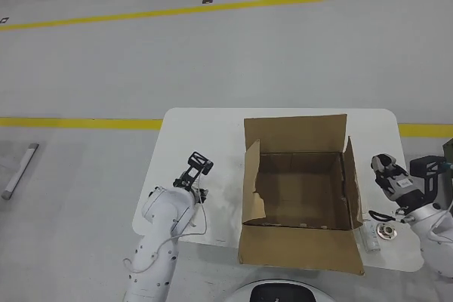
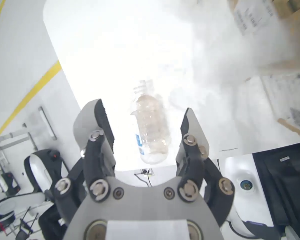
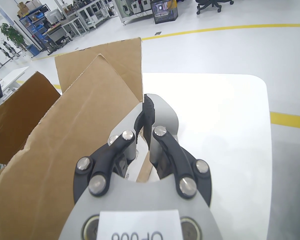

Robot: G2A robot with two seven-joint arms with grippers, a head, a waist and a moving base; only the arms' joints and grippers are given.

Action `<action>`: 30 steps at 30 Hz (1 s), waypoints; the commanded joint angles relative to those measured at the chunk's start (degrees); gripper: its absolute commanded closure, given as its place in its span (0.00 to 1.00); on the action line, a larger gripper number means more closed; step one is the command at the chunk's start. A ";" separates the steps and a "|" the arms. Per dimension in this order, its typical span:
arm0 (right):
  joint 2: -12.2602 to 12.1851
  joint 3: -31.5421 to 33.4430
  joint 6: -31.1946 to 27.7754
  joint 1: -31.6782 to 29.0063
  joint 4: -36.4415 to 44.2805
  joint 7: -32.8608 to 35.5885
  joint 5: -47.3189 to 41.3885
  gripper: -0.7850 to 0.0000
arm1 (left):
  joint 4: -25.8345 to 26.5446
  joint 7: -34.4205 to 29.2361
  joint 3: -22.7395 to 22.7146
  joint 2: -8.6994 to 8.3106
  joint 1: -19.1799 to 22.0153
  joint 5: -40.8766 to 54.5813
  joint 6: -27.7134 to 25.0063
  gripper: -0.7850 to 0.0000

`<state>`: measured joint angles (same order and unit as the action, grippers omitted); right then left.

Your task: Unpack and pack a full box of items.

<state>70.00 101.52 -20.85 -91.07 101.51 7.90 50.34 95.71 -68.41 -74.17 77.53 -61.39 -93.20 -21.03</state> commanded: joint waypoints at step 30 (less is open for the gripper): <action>-0.49 -0.57 0.17 -0.46 -1.69 -1.11 -0.09 1.00 | -21.79 -7.05 -2.64 0.08 9.16 10.50 5.19 0.00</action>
<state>69.53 100.89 -20.72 -91.52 99.85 6.82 50.32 74.88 -75.69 -77.00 77.60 -52.55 -82.68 -15.97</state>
